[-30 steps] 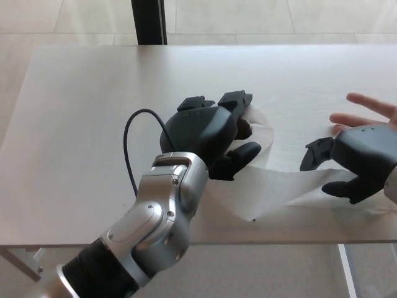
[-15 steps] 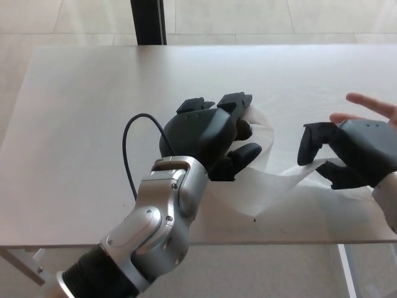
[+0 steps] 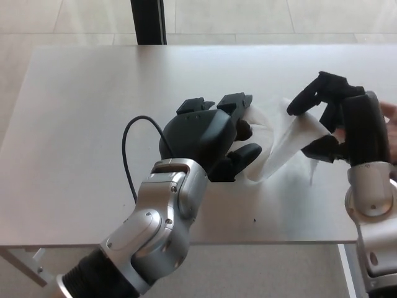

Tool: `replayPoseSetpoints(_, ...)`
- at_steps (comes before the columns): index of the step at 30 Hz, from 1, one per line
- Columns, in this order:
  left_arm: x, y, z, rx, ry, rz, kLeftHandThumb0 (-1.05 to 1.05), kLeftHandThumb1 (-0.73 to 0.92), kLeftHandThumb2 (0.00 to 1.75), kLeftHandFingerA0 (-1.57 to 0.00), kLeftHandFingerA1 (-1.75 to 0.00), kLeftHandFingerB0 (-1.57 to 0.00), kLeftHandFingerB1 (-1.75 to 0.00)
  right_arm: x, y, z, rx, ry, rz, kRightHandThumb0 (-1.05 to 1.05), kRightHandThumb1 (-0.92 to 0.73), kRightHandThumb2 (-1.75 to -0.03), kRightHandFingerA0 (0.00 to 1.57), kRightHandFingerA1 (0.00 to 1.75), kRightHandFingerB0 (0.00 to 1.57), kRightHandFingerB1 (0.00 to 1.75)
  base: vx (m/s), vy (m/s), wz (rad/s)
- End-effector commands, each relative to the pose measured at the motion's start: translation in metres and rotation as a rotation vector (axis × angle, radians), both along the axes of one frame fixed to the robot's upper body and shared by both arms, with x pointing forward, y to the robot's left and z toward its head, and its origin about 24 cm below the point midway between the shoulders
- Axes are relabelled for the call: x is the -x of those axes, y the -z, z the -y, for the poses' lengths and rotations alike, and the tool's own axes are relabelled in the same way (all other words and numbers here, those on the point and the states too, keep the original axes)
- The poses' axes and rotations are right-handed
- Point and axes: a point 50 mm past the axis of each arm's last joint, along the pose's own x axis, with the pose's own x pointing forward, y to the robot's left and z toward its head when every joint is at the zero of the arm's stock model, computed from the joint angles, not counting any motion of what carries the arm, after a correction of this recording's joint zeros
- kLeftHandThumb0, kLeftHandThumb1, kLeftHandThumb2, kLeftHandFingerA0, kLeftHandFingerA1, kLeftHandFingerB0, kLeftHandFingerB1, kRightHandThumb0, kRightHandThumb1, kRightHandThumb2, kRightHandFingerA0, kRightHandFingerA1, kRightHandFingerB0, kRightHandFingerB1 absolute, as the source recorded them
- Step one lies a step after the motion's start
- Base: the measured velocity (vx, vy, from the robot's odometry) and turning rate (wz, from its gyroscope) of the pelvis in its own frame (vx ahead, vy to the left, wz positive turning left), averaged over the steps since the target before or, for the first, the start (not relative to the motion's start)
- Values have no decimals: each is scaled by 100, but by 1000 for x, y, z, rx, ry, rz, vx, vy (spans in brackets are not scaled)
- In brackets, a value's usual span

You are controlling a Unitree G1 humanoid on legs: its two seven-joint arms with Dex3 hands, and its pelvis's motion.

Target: A toilet paper roll is kept in the middle of the desk infront of the robot. The robot places its left hand on the top of the toilet paper roll to hold it still and uses its right hand to tear off a piece of toilet paper from it and hands the paper to a person

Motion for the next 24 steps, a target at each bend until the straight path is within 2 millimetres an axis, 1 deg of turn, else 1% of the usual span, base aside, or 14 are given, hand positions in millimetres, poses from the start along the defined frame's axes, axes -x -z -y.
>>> replayPoseSetpoints(1, 12, 46, -21, -105, -11, -155, -45, 82, 64, -13, -54, -24, -38, 2, -12, 29, -740, 322, 31, -10, -57, -121, 96, 175, 74, 153, 0, 0, 0)
replayPoseSetpoints(4, 15, 48, -20, -87, -16, -167, -45, 82, 63, -12, -57, -25, -39, 3, -15, 30, -909, 372, 27, -12, -52, -132, 96, 175, 71, 153, 0, 0, 0)
replayPoseSetpoints(6, 15, 49, -19, -90, -13, -174, -44, 83, 63, -12, -56, -24, -38, 3, -16, 33, -988, 394, 37, -14, -54, -127, 93, 175, 69, 151, 0, 0, 0)
replayPoseSetpoints(7, 16, 50, -18, -96, -4, -175, -43, 83, 64, -12, -56, -22, -38, 3, -16, 36, -1024, 417, 37, -18, -71, -96, 94, 175, 63, 144, 0, 0, 0)
replayPoseSetpoints(10, 17, 50, -18, -102, -3, -178, -43, 82, 64, -12, -56, -22, -37, 1, -18, 41, -1119, 443, 33, -16, -78, -83, 96, 175, 55, 152, 0, 0, 0)
replayPoseSetpoints(11, 17, 51, -18, -107, 0, -180, -43, 83, 64, -11, -55, -21, -37, -1, -22, 44, -1132, 437, 50, -15, -72, -93, 94, 175, 64, 161, 0, 0, 0)
replayPoseSetpoints(13, 18, 51, -18, -110, 2, -182, -43, 83, 64, -11, -55, -21, -37, -1, -23, 45, -1140, 436, 55, -15, -72, -93, 94, 175, 64, 161, 0, 0, 0)
replayPoseSetpoints(14, 18, 51, -18, -110, 2, -182, -43, 83, 64, -12, -55, -22, -37, -4, -30, 49, -1164, 431, 65, -26, -58, -111, 125, 142, 101, 128, 0, 0, 0)
replayPoseSetpoints(15, 19, 51, -18, -105, 0, -186, -43, 83, 64, -12, -55, -21, -37, -8, -38, 52, -1241, 440, 97, -14, -63, -100, 102, 175, 76, 164, 0, 0, 0)
replayPoseSetpoints(19, 20, 52, -17, -97, -6, -199, -42, 82, 64, -12, -54, -23, -37, -14, -51, 58, -1325, 424, 128, -12, -53, -103, 103, 175, 79, 164, 0, 0, 0)
replayPoseSetpoints(20, 20, 53, -17, -96, -5, -199, -43, 82, 64, -12, -54, -23, -37, -14, -53, 58, -1334, 412, 137, -13, -49, -112, 103, 175, 81, 160, 0, 0, 0)
replayPoseSetpoints(21, 21, 53, -17, -89, -5, -201, -41, 82, 64, -13, -54, -23, -37, -14, -55, 58, -1340, 411, 137, -20, -54, -116, 131, 143, 105, 127, 0, 0, 0)
replayPoseSetpoints(22, 22, 54, -16, -83, -6, -203, -41, 81, 63, -13, -53, -24, -37, -14, -56, 58, -1356, 425, 133, -13, -62, -115, 102, 175, 83, 155, 0, 0, 0)
replayPoseSetpoints(24, 24, 55, -15, -80, -4, -207, -40, 82, 64, -14, -52, -24, -37, -17, -59, 58, -1411, 444, 117, -16, -57, -123, 101, 175, 76, 166, 0, 0, 0)
